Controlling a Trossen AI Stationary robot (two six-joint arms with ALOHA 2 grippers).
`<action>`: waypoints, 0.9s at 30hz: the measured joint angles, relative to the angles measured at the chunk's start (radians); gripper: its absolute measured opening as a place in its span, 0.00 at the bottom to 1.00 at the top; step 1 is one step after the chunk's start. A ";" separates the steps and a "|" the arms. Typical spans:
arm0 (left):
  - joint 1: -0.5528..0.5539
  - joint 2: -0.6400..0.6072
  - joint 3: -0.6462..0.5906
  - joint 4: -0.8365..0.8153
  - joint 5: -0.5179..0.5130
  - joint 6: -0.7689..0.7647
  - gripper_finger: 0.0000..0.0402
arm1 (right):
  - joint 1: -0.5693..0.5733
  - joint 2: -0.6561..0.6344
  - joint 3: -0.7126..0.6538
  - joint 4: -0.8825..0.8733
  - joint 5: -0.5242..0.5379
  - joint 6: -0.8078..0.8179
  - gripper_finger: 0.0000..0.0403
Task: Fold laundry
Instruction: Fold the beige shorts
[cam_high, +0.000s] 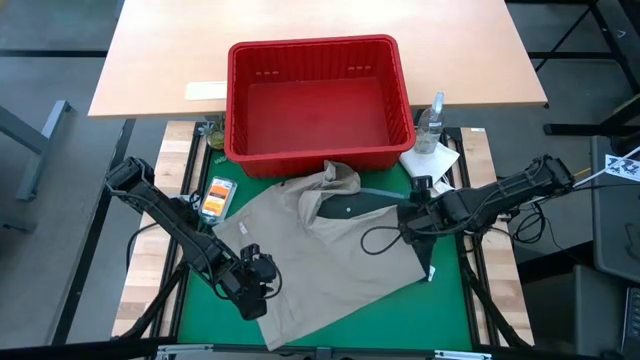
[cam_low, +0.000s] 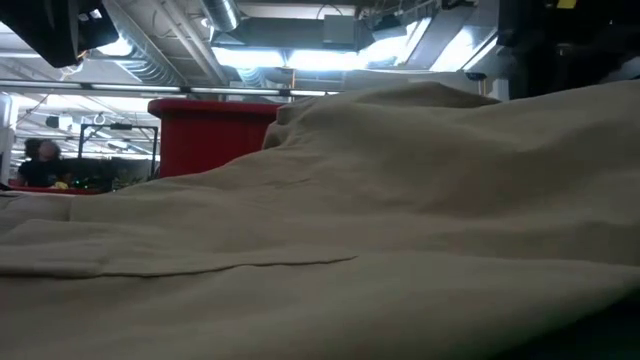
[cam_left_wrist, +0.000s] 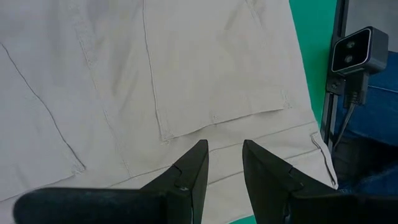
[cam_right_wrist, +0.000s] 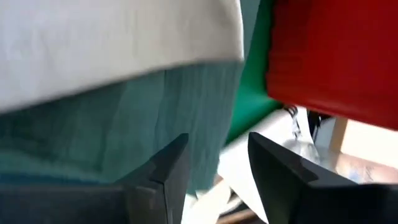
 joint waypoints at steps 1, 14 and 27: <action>0.000 0.000 0.000 0.002 0.000 0.001 0.23 | 0.000 0.000 0.009 -0.024 -0.005 0.000 0.41; -0.039 0.046 0.000 0.308 0.008 0.049 0.23 | 0.003 0.000 0.167 -0.140 -0.134 -0.007 0.40; -0.008 0.050 0.000 0.303 -0.026 0.144 0.23 | 0.002 0.000 0.167 0.187 0.102 -0.187 0.40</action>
